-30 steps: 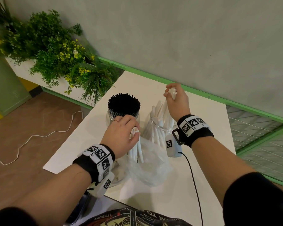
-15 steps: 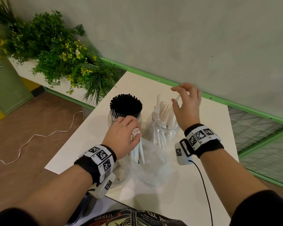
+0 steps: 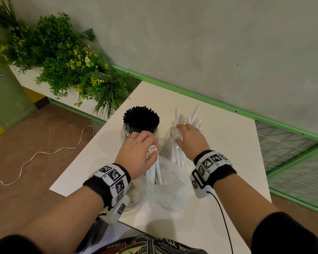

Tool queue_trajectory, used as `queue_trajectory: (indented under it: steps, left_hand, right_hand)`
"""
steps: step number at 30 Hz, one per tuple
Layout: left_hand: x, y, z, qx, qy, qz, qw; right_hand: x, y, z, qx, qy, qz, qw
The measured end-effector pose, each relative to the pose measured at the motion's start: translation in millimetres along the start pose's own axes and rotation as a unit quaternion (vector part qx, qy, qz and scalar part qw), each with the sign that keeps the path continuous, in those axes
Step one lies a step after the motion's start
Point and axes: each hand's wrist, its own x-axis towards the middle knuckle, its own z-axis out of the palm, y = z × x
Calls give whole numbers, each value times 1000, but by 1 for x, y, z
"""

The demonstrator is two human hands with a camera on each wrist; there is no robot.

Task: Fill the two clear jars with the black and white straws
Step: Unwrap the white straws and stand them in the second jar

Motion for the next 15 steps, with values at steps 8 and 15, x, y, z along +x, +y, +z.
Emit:
queue_trajectory:
  steps: [8, 15]
  left_hand:
    - [-2, 0, -1, 3, 3, -3, 1000]
    - [-1, 1, -1, 2, 2, -7, 1000]
  right_hand:
    - [-2, 12, -16, 88, 87, 17, 992]
    - [-15, 31, -34, 133, 140, 41, 980]
